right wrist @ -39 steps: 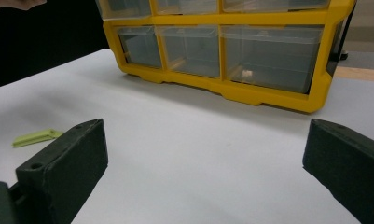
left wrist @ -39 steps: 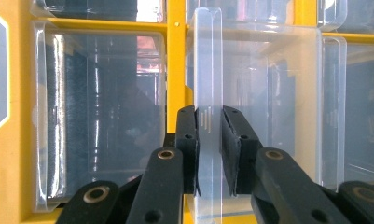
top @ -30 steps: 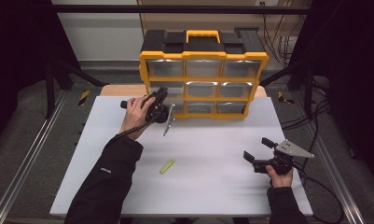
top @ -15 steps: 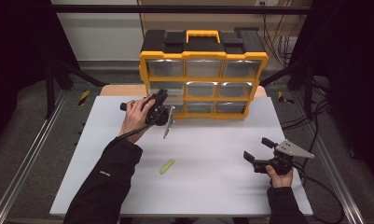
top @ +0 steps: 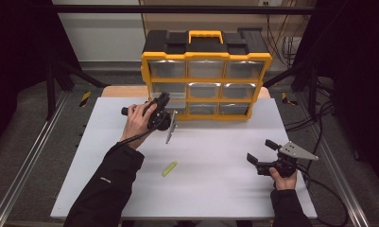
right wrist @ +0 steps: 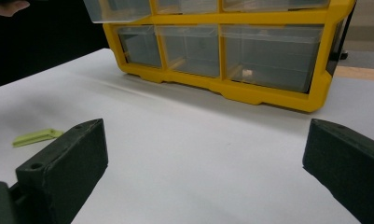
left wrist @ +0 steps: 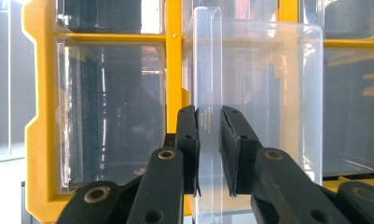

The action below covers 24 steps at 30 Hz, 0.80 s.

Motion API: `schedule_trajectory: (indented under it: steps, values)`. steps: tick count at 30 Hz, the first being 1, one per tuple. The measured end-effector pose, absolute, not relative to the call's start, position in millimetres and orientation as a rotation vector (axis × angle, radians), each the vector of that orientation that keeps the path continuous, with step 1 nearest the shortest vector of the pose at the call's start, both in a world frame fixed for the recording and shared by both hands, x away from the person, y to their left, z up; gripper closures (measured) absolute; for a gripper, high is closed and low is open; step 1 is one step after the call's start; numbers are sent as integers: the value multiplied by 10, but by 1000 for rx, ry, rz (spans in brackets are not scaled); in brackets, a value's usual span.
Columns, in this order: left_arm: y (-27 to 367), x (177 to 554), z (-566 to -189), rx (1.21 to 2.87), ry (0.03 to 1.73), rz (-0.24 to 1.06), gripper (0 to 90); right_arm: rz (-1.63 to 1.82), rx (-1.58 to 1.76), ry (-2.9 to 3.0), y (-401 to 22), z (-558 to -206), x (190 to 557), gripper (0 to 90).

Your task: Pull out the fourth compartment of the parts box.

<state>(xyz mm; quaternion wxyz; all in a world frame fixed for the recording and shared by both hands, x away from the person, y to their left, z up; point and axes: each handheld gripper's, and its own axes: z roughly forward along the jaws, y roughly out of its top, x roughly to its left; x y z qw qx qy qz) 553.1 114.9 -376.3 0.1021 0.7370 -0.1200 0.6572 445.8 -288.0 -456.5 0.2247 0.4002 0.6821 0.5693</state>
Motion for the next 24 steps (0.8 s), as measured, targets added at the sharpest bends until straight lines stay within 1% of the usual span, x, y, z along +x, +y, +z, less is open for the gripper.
schedule_trajectory:
  steps: [24]
  values:
    - [1152,5409,-3768,2165,-362,1950,779,1570,1105,1882,-2880,-4565,4457,5]
